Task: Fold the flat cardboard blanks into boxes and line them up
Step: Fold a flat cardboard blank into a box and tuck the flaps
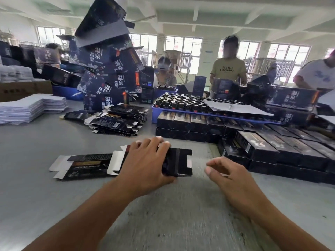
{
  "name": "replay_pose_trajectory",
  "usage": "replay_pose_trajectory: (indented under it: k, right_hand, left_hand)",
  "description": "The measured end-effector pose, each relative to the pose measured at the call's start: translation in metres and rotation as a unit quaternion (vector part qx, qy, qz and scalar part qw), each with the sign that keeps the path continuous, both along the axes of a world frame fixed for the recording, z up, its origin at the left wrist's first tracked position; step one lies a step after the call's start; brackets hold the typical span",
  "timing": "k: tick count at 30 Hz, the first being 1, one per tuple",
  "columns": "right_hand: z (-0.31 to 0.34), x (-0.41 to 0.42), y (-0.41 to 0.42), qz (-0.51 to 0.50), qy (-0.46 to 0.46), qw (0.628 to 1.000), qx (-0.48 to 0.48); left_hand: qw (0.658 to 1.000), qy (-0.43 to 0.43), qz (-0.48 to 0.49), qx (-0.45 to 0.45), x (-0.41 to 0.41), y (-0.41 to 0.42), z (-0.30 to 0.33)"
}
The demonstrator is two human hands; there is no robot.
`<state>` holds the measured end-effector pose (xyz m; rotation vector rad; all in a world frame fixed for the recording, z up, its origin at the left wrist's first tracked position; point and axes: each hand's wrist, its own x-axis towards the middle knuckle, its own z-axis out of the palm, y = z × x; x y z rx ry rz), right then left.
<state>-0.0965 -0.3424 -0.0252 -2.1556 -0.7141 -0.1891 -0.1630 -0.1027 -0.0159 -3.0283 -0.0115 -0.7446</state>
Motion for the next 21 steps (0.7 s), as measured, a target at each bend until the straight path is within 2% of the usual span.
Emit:
replay_pose_trajectory:
  k: [5,13,17,21]
  right_hand:
    - [0.014,-0.015,0.003,0.066,0.054,0.989,0.119]
    - [0.018,-0.023,0.007,0.102,0.11,0.976,0.158]
    - [0.018,-0.021,0.007,0.095,0.12,0.973,0.172]
    - [0.019,-0.021,0.005,0.099,0.129,0.971,0.173]
  left_hand:
    - [0.995,-0.061,-0.08,-0.019,-0.008,-0.024,0.004]
    - [0.983,-0.134,-0.125,-0.008,-0.012,-0.04,0.0]
    - [0.982,-0.136,-0.128,0.002,-0.012,-0.039,0.001]
    - [0.98,-0.134,-0.135,0.052,-0.013,-0.036,0.002]
